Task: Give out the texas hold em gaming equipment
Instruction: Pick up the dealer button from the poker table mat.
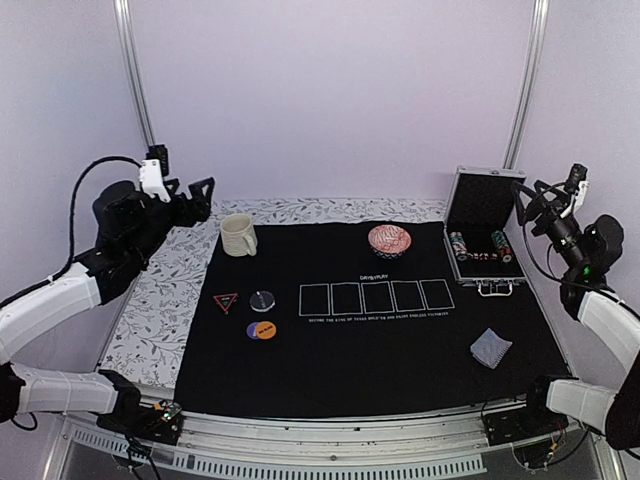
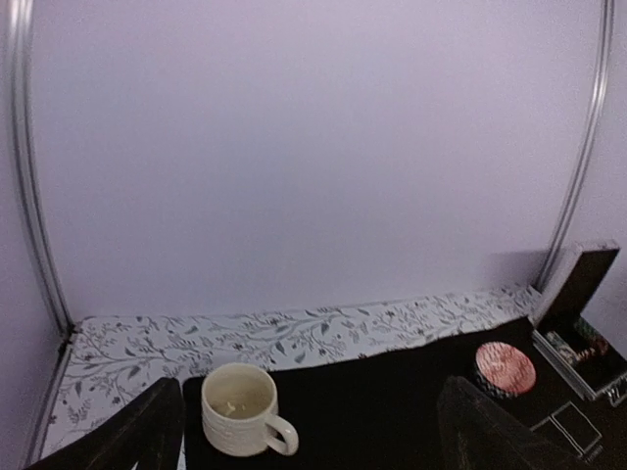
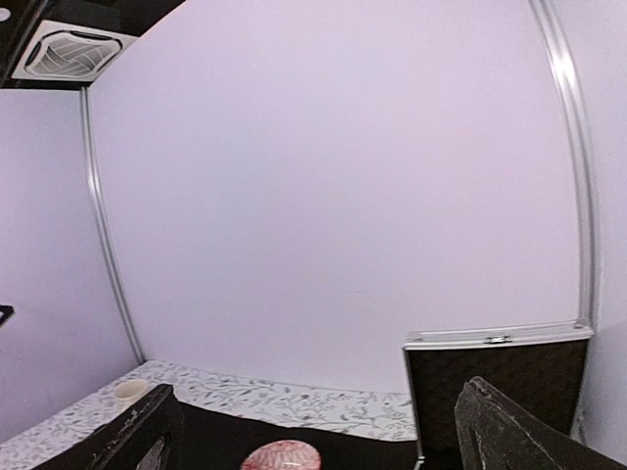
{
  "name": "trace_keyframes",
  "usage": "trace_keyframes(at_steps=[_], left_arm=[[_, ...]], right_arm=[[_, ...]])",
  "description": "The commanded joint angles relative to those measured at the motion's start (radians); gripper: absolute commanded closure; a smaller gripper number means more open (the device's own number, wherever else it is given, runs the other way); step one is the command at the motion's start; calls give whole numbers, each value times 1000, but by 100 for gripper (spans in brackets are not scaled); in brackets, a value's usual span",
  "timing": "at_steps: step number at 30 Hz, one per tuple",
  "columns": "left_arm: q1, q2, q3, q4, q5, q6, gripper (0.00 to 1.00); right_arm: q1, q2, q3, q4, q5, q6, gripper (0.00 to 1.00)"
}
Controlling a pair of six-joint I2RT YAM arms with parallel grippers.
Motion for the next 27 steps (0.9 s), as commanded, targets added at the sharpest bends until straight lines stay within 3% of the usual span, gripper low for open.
trace_keyframes(at_steps=[1,6,10,20,27], left_arm=[[-163,88,46,-428,26,-91,9],[-298,343,192,-688,43,-98,2],[-323,523,289,-796,-2,-117,2],[-266,843,461,-862,38,-90,2],[-231,899,468,-860,75,-82,5]], right_arm=[[98,-51,104,-432,-77,16,1],[306,-83,187,-784,215,-166,1],[386,-45,204,-938,288,-180,1],[467,-29,194,-1044,316,-173,1],[477,-33,183,-1055,318,-145,1]])
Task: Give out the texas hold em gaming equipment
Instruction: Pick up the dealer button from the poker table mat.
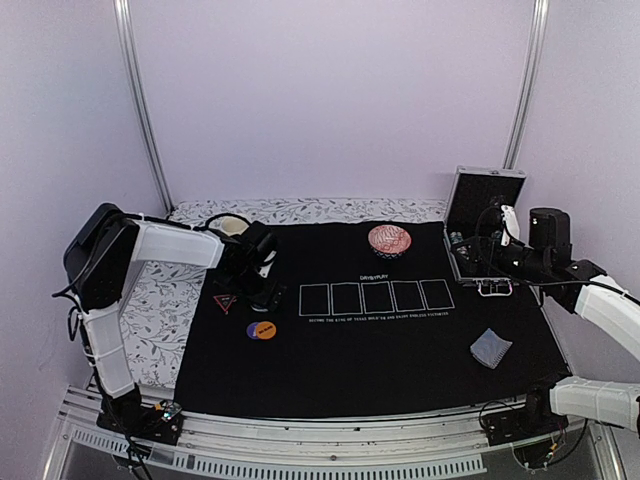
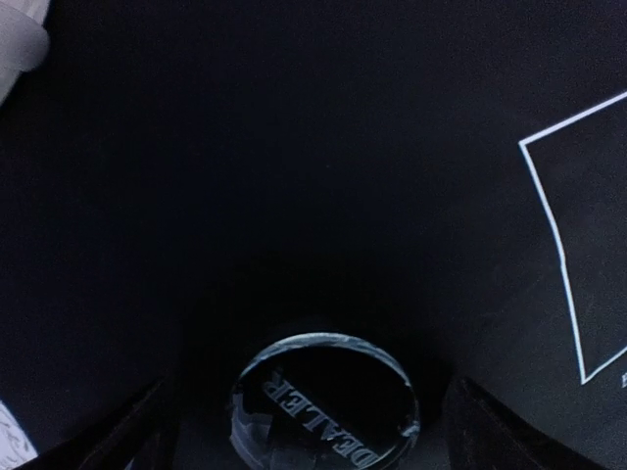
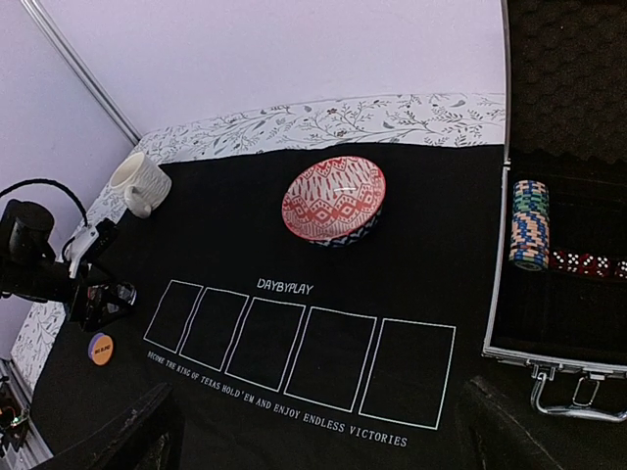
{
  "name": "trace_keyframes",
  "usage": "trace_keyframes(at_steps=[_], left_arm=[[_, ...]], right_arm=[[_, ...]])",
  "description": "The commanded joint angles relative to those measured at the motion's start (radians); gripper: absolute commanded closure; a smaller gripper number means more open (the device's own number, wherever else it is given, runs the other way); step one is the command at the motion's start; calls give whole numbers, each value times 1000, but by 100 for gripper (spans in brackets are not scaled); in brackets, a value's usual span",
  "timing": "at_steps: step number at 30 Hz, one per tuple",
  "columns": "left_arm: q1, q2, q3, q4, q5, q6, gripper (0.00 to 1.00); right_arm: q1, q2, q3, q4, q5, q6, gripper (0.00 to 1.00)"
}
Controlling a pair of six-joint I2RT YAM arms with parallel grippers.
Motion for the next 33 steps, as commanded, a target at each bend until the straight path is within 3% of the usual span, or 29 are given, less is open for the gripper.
trace_keyframes(at_steps=[1,9,17,27,33], left_arm=[[13,7,11,-24,35,18,5],[37,-11,-72,13,180,23,13],[61,17,-58,-16,192,35,35],[38,-80,-52,-22,196,29,78],[-62,-127,35,-66,178,32,88]], right_arm=[[12,-17,-3,-20,19,21,1],[19,-3,-1,-36,17,44,1],[18,11,11,-32,23,41,1],[18,16,43,-22,11,42,1],[18,-6,71,-12,-9,38,1]])
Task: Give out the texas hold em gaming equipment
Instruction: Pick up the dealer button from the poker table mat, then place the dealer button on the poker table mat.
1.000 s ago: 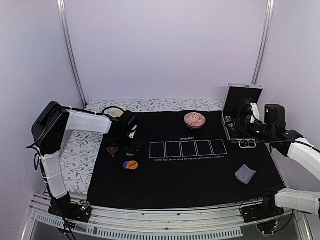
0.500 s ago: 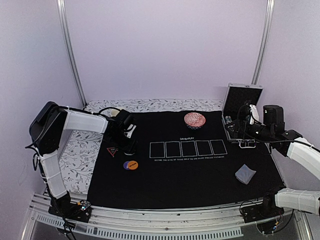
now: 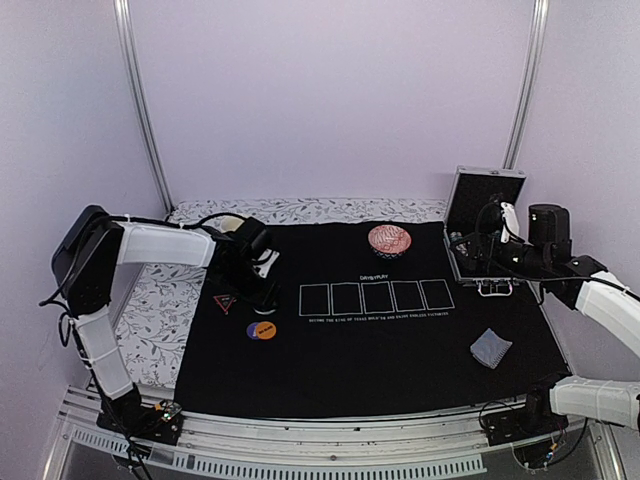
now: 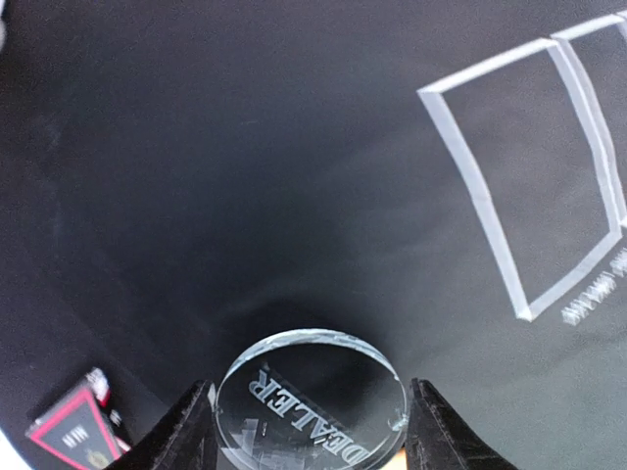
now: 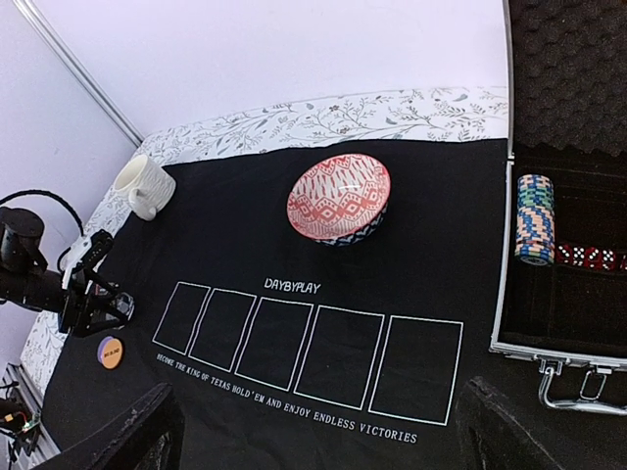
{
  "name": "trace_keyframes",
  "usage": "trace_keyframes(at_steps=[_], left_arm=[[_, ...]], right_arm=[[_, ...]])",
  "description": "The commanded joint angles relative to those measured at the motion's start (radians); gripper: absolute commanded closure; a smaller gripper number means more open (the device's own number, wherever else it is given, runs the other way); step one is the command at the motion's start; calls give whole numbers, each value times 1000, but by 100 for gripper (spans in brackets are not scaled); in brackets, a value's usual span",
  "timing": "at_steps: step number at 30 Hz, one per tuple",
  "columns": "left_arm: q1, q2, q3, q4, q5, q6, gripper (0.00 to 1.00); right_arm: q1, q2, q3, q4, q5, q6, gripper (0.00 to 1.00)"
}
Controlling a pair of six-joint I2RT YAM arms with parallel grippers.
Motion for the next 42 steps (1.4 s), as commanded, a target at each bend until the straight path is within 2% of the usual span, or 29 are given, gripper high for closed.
trace_keyframes(at_steps=[1,6,9,11,16,24,25,26,30,33,38,42], left_arm=[[-114,-62,103,-56,9,3,90],[-377,-16,249,-60,63,52,93],[-531,133,391,-112,68,90,93],[-594,223,475,-134,87,100,93],[-644,363,608,-163,97,106,93],[-663,448,691,-205,134,98,91],[-665,453,694,-214,137,98,88],[-666,453,694,-221,139,101,79],[-668,432,699,-234,118,109,29],[-667,399,714,-234,83,122,4],[-631,278,683,-241,51,117,2],[-551,72,507,-239,-4,43,2]], right_arm=[[7,-24,49,21,-19,4,1],[7,-60,72,13,-19,-6,1],[6,-57,93,-20,14,-10,1],[6,-48,105,-42,35,-14,1],[7,-44,111,-55,22,-18,1],[6,-57,100,-61,33,-23,1],[7,-56,101,-62,35,-23,1],[6,-57,101,-64,36,-25,1],[7,-53,111,-69,39,-29,1],[7,-45,126,-78,42,-30,1],[6,-20,164,-97,31,-31,1],[7,-2,174,-94,6,-31,1]])
